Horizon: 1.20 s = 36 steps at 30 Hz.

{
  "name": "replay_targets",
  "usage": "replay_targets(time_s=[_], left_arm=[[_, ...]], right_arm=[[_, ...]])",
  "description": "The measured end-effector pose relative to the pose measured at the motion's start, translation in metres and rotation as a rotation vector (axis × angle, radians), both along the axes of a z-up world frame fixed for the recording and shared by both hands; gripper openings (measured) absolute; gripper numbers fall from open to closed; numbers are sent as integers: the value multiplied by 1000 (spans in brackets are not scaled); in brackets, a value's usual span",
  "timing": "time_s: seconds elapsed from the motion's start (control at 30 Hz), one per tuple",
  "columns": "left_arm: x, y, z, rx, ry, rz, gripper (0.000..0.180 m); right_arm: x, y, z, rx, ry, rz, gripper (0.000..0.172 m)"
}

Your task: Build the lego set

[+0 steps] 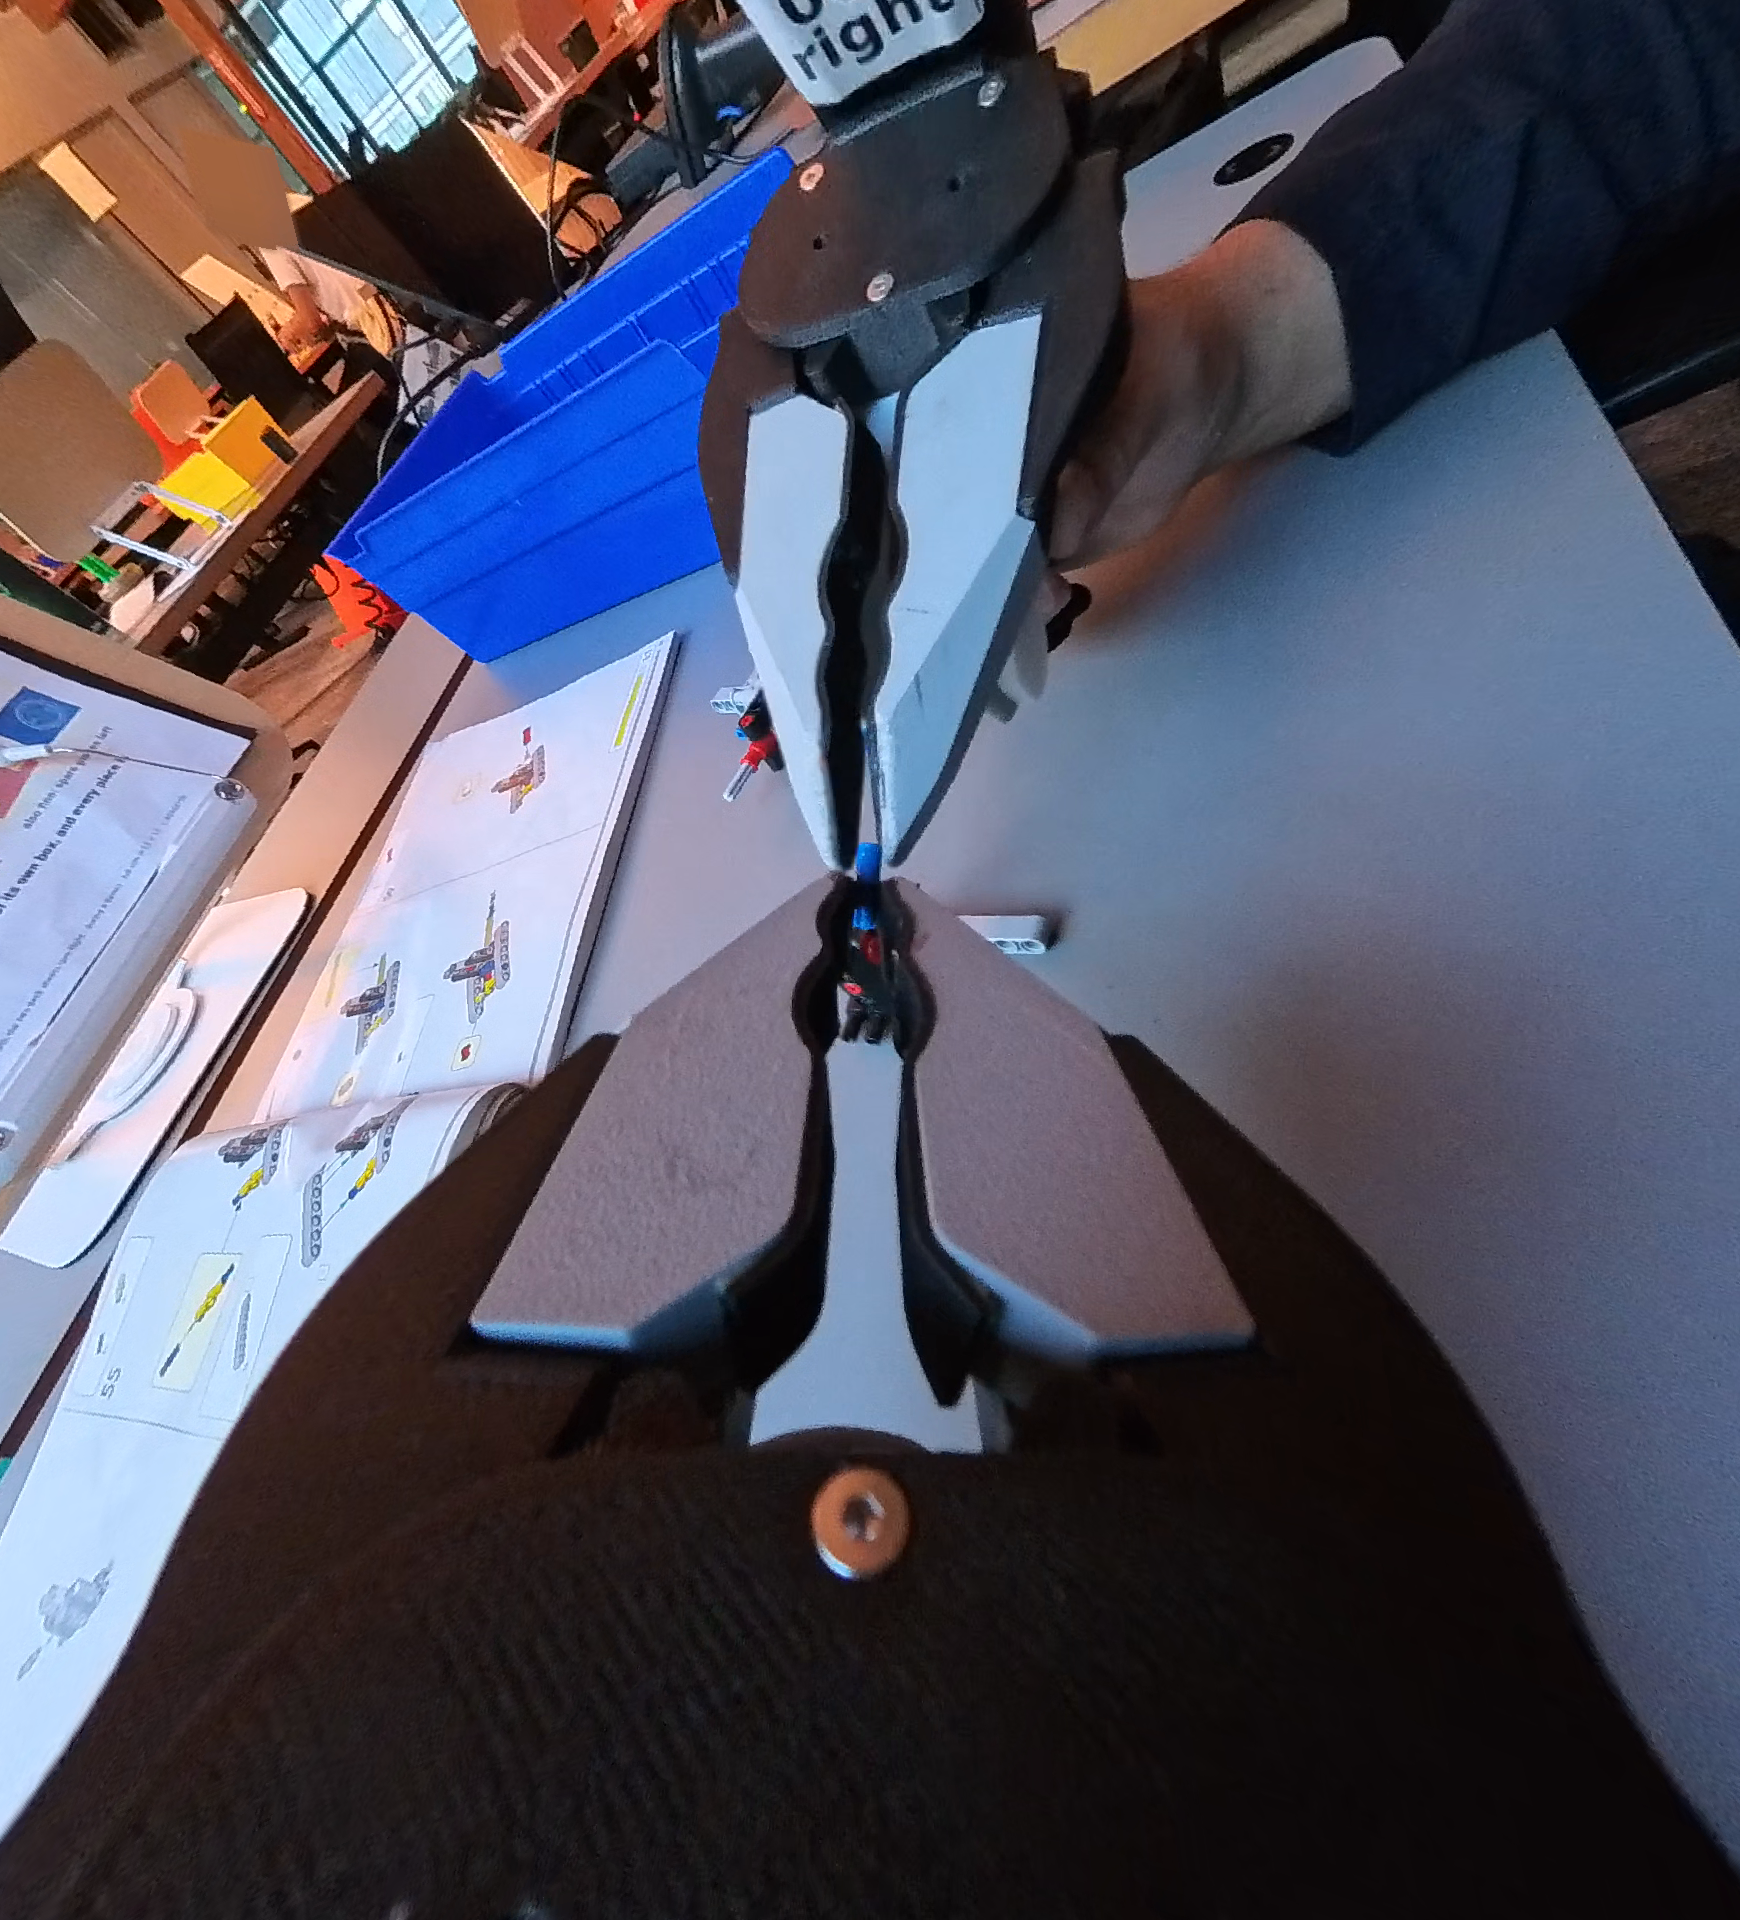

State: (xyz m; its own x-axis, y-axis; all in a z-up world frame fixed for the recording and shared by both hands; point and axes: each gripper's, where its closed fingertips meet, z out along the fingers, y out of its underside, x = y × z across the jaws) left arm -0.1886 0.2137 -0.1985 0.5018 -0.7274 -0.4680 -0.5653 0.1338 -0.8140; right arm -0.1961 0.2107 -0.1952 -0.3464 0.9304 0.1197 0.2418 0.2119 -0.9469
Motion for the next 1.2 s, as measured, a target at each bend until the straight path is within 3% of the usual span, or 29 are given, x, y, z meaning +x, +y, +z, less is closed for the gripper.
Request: replay_targets(time_s=[0.37, 0.47, 0.57, 0.7, 0.83, 1.03, 1.2], left_arm=[[0, 3, 0, -45, -58, 20, 2], [-6, 5, -14, -196, -89, 44, 14], [-12, -2, -43, -434, -69, 54, 12], [-24, -2, -52, -513, -14, 169, 14], [-20, -13, -72, -739, -23, 232, 21], [-18, -13, -74, -769, 25, 339, 23], [-20, -5, -76, -753, 75, 414, 14]], right_arm=[[-2, 2, -1, -2, -11, -10, 1], [0, 11, -2, 12, -21, -47, 1], [4, 27, -2, 27, -30, -108, 0], [9, 42, -2, 12, -34, -161, 0], [11, 45, -6, -17, -72, -173, 0], [13, 30, -5, 20, -78, -120, 0], [14, 19, -8, 38, -91, -86, 1]])
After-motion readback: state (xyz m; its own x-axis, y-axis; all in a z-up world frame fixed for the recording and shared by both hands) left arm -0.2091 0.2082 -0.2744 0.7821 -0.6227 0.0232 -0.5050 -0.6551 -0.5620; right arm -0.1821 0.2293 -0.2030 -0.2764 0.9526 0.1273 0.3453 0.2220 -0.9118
